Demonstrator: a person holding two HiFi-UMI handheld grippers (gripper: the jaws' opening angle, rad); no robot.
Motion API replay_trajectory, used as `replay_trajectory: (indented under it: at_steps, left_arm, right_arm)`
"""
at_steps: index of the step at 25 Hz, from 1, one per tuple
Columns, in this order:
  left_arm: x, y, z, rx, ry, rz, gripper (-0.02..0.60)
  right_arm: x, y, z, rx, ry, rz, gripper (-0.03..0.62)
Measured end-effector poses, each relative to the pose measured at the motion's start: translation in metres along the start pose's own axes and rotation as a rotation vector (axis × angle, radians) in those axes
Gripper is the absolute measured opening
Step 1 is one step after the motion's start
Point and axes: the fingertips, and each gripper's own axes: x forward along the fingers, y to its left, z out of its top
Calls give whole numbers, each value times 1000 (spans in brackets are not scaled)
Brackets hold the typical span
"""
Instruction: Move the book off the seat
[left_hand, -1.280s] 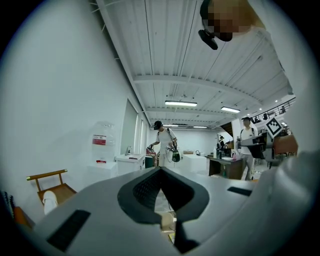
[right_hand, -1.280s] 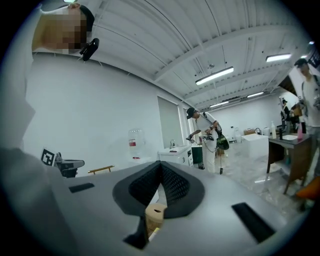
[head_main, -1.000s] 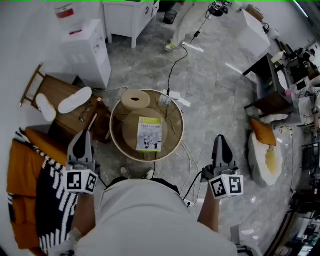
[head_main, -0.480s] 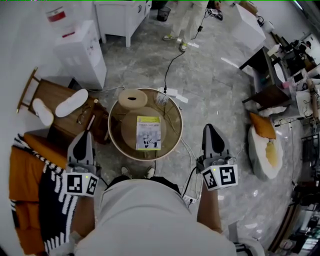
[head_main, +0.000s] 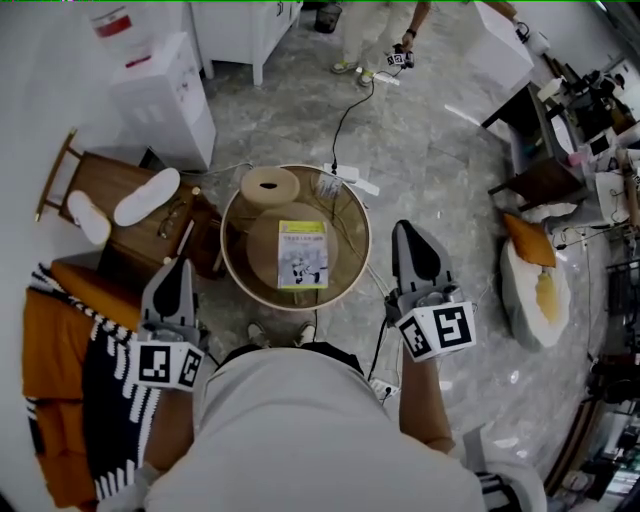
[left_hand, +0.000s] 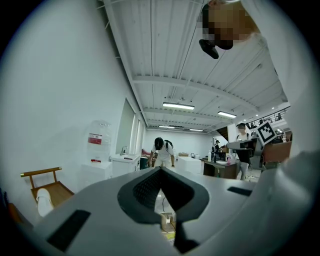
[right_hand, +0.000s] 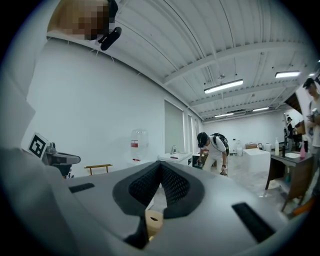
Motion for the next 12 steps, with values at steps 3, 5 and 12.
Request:
replay_trajectory:
  at_steps: [3,5,12]
  left_arm:
    - [-3,3,1,-3,0,1,15]
    - [-5,5,2,-4,0,3,15]
    - [-13,12,-2,-11,17,10,15]
  right_arm:
    - [3,9,2,-17,9,19,21]
    - [4,15,3,-45,22,34,21]
    - [5,25,0,-52,34,47,21]
